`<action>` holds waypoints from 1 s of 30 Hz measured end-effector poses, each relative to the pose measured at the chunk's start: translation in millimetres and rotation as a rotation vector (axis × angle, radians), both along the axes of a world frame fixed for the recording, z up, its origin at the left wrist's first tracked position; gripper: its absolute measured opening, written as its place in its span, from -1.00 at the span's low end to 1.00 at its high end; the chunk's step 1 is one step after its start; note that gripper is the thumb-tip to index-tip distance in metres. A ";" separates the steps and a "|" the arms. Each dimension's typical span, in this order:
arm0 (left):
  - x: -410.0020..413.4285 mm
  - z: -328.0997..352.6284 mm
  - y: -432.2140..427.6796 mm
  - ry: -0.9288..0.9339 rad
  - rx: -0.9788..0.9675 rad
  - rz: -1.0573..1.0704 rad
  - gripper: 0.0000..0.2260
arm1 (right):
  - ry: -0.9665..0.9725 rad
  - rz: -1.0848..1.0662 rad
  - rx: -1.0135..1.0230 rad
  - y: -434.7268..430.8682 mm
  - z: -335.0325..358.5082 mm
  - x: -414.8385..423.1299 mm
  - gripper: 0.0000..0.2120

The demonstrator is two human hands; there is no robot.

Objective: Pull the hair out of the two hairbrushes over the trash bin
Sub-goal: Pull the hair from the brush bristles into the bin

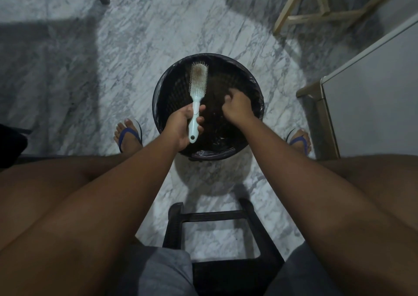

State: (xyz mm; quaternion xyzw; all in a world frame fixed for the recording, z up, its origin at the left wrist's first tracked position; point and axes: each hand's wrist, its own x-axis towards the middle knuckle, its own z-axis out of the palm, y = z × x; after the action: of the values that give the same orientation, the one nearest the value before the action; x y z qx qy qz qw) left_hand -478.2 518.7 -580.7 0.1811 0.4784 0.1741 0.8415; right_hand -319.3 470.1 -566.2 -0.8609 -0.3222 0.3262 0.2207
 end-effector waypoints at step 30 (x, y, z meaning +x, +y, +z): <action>-14.5 -12.7 -8.9 -0.057 -0.059 0.052 -0.72 | -0.231 -0.297 0.898 39.9 41.5 14.0 -0.86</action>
State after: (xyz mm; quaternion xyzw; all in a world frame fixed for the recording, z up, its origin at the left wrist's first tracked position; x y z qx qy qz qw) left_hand -492.6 509.8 -593.4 0.1386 0.4635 0.1870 0.8550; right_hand -305.3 510.0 -524.7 -0.7478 -0.3272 0.0225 0.5772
